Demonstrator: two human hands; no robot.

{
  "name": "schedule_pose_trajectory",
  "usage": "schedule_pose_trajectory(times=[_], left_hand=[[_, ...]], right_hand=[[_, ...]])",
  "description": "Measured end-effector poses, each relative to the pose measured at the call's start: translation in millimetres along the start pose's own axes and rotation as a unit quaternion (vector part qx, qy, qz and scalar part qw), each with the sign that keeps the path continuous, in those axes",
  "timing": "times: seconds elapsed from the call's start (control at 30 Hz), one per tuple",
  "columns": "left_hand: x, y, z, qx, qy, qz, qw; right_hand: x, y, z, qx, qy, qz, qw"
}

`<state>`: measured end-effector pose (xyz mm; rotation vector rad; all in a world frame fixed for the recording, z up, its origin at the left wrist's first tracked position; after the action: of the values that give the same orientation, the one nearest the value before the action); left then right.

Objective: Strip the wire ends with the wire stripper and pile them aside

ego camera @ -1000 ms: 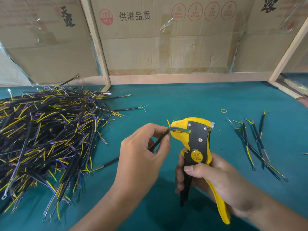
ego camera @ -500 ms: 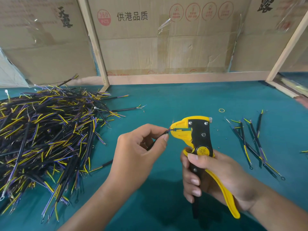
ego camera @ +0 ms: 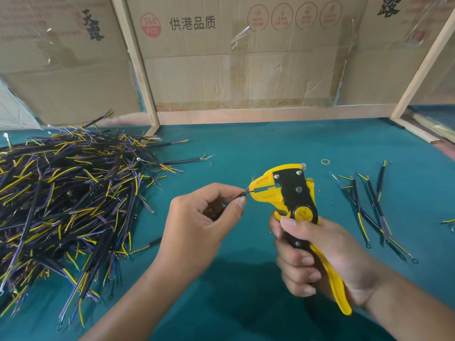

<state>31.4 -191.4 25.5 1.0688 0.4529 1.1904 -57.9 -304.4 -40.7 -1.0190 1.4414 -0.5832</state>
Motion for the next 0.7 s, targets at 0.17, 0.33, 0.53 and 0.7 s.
schedule_pose_trajectory(times=[0.17,0.33,0.53,0.7], left_hand=[[-1.0,1.4,-0.4,-0.011,-0.004,-0.005,1.000],[-0.2,5.6,-0.8,-0.032,-0.008,-0.002,0.999],[17.1,-1.0,6.8,-0.027,0.012,0.017,0.999],[12.0,1.7,10.2,-0.045,-0.024,0.053,0.997]], right_hand=[[3.7,-2.2,-1.5,0.000,0.014,-0.008,1.000],[4.6,-7.3,-2.5,0.016,-0.001,-0.016,1.000],[18.9,-34.5,-3.5,0.081,0.006,0.016,0.997],[11.4,-31.6,-4.7,0.069,-0.053,0.006,0.996]])
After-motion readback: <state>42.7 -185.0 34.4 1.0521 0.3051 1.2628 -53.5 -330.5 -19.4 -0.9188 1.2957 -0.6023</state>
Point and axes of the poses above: each hand's wrist, its own z-axis towards the middle knuckle, its own x-axis out of the back of the hand, y = z × x, the point moved 10 cm from there along z, towards the middle knuckle, and after that the axes turned 2 degrees about -z, right-handed, at the moved point
